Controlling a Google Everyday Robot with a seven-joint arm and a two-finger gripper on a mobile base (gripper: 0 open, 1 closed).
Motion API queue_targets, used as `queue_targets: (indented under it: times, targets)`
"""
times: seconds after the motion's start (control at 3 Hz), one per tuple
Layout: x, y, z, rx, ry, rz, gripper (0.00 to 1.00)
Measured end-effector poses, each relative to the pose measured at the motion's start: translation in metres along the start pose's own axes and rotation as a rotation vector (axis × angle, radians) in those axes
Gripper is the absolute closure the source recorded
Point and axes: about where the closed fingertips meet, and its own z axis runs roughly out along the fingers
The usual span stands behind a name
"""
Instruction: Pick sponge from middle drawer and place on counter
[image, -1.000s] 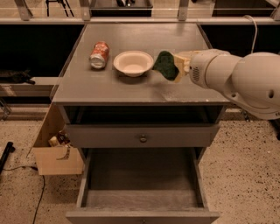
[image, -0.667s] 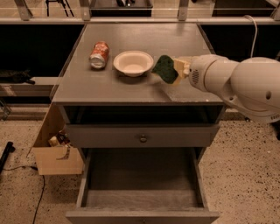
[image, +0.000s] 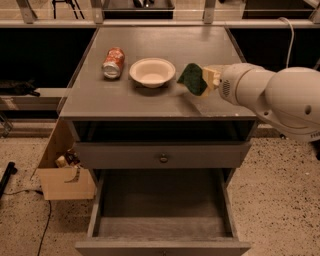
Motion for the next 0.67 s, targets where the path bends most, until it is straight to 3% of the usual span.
queue_targets:
  times: [0.33, 0.67]
  targets:
    - [0.0099, -0.0147, -0.0011, 0.037, 0.006, 0.004, 1.00]
    - [0.0179, -0.0158, 0.0007, 0.043, 0.018, 0.003, 1.00]
